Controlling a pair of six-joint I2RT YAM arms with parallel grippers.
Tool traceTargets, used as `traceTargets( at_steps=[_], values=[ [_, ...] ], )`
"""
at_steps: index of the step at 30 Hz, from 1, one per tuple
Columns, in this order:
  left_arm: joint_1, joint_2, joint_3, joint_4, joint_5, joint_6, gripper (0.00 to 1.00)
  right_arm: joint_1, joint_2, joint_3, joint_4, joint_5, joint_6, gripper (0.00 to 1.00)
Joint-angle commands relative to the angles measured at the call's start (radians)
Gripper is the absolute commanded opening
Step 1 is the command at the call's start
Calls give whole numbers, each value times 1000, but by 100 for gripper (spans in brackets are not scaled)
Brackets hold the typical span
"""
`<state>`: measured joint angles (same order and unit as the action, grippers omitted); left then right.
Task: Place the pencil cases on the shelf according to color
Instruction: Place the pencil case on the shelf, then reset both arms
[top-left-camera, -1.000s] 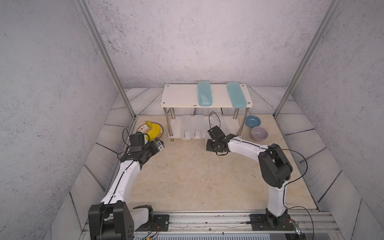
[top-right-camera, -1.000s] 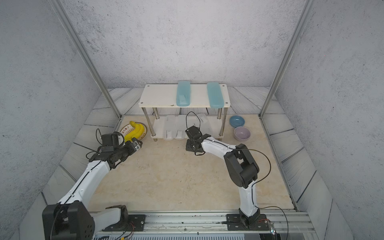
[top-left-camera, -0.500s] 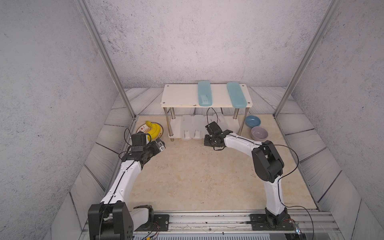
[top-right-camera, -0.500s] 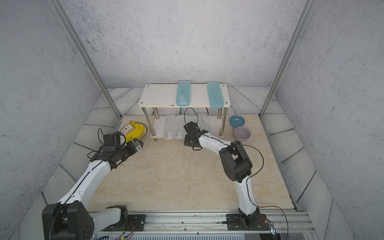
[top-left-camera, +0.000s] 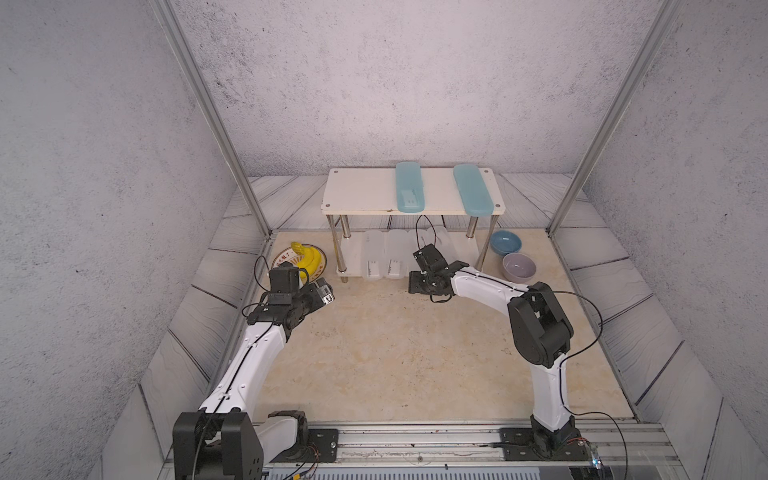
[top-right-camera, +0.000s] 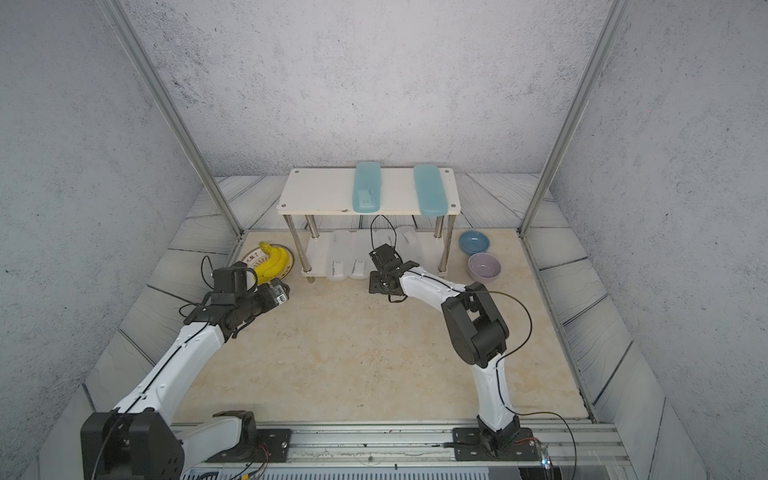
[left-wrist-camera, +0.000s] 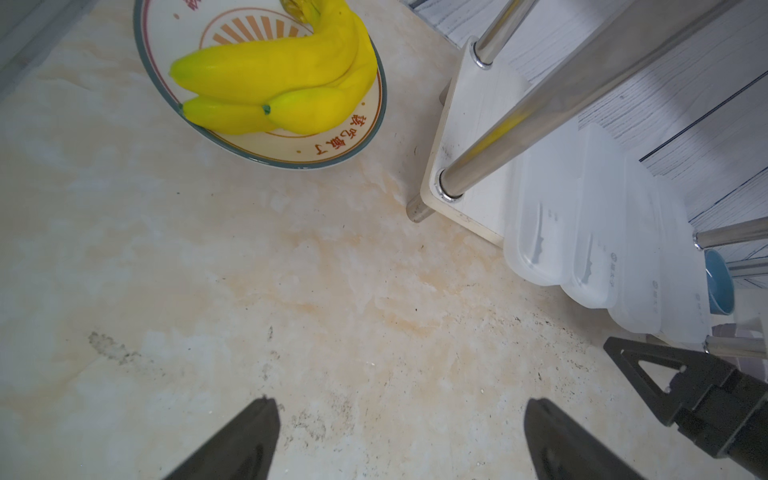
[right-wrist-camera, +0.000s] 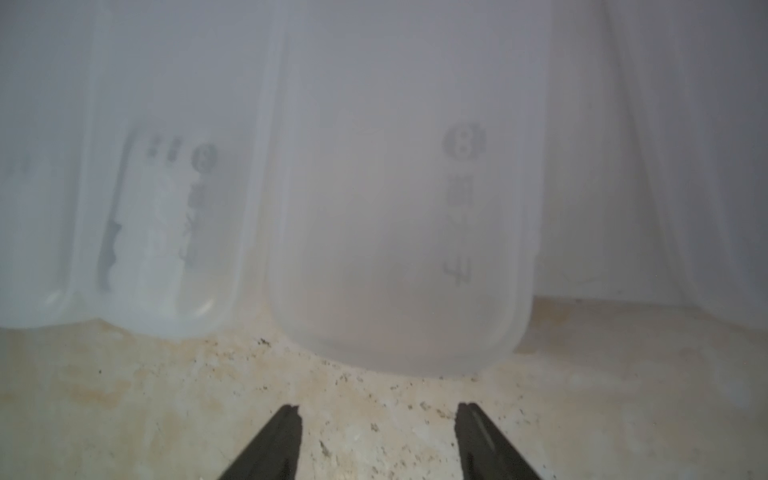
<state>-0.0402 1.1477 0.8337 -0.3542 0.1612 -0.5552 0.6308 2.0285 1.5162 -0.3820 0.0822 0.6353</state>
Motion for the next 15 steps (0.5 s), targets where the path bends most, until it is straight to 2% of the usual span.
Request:
traceTargets(
  at_steps=[1,4,5,6,10,13,15],
  values=[
    [-6,-36,-21,13,-51,19,99,-2,-92,-45,-6,-14,-11,76],
    [-9,-65,-39,24,-85,30,99,8,-146,-113,-5,-21,-13,80],
    [-11,-77,-37,21,-115,38,99,13,-170,-136,-7,-22,-16,90],
    [-14,-93,-35,12,-156,50,99,15,-196,-160,-14,-20,-18,95],
    [-16,-178,-58,20,-287,103,99,40,-332,-280,-23,69,-27,100],
    [-18,-277,-138,68,-415,114,98,50,-454,-401,-5,162,-32,100],
    [-19,-339,-217,166,-442,158,99,50,-542,-476,13,227,-53,100]
  ],
)
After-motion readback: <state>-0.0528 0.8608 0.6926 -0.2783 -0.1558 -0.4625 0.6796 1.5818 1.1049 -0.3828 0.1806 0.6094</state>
